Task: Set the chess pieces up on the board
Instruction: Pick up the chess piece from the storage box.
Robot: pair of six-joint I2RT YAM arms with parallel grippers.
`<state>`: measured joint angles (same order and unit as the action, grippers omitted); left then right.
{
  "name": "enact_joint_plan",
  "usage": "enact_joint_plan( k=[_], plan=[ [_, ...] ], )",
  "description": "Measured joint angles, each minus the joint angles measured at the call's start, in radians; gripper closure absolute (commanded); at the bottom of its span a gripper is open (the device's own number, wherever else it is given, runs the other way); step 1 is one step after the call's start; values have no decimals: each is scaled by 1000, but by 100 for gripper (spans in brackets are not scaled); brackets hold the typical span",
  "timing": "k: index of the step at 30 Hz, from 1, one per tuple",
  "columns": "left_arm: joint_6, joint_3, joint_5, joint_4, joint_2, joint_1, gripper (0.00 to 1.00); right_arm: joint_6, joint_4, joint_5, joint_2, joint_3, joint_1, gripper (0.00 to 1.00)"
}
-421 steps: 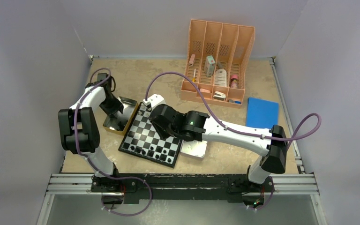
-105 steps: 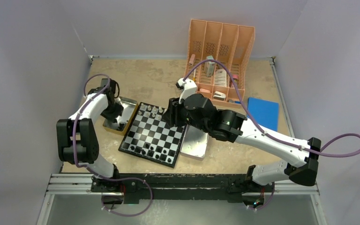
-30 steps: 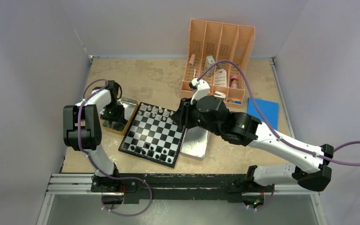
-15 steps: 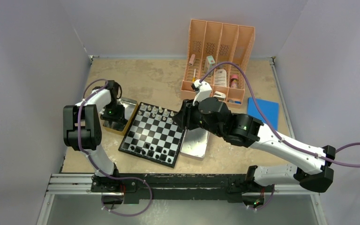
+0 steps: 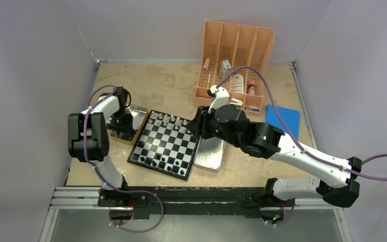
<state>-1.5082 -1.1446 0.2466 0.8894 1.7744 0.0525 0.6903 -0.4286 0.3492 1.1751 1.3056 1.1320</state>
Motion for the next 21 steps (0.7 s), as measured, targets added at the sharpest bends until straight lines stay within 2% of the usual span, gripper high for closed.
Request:
enact_joint_plan(
  k=[8,14,21],
  plan=[
    [1,0,12,14,0,0,55,5,0,0,0,0,0,58],
    [8,-10,25,23,-2,3,56,6,0,0,0,-1,0,58],
    [1,-26,38,49,-2,8,68,7,0,0,0,-5,0,58]
  ],
)
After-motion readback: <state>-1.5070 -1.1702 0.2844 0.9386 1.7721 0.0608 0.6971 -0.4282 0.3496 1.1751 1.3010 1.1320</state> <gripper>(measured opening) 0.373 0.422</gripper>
